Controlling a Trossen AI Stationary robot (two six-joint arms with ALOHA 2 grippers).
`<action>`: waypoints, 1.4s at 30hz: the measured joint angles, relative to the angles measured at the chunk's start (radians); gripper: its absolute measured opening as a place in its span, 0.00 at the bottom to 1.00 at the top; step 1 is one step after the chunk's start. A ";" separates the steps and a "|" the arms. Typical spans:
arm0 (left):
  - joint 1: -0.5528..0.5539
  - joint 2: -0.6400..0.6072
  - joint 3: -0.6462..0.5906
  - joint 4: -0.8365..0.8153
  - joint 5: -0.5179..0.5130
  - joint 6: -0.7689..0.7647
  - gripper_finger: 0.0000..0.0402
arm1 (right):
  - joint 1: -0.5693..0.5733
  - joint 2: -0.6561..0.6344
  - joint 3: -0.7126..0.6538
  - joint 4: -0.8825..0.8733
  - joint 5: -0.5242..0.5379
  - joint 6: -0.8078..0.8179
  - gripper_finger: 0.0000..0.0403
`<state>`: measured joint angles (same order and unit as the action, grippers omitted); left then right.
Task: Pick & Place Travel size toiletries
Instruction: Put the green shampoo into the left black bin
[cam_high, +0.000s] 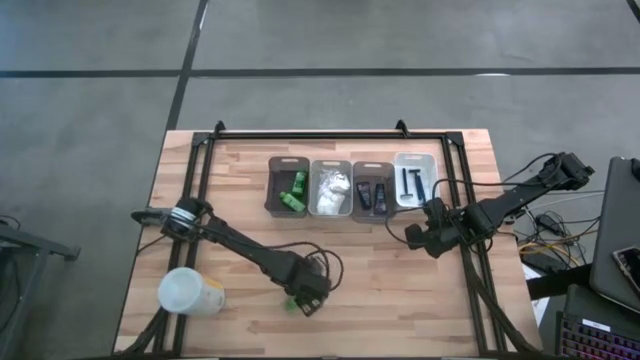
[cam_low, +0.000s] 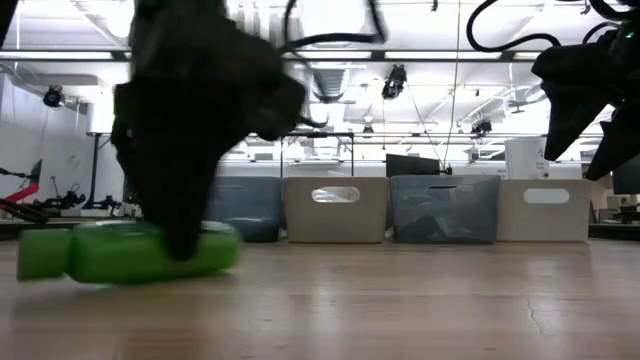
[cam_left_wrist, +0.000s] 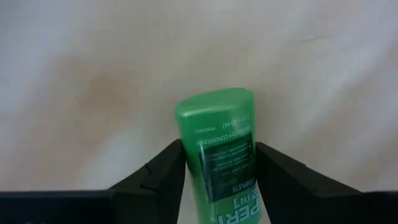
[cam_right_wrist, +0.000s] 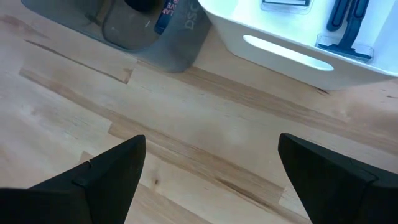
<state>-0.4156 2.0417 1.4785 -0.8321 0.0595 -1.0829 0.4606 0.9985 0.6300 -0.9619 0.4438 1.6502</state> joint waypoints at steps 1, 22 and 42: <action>0.000 0.001 0.023 -0.077 -0.035 0.021 0.45 | 0.000 0.000 0.000 0.000 0.000 0.000 0.90; 0.150 -0.099 0.096 -0.331 -0.181 0.256 0.44 | 0.000 0.000 0.000 -0.003 0.030 0.014 0.90; 0.791 -0.436 -0.016 -0.201 -0.161 0.407 0.44 | 0.000 0.000 0.000 0.001 0.057 0.038 0.90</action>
<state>0.3755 1.6054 1.4628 -1.0329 -0.1017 -0.6762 0.4603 0.9981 0.6300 -0.9609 0.5007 1.6882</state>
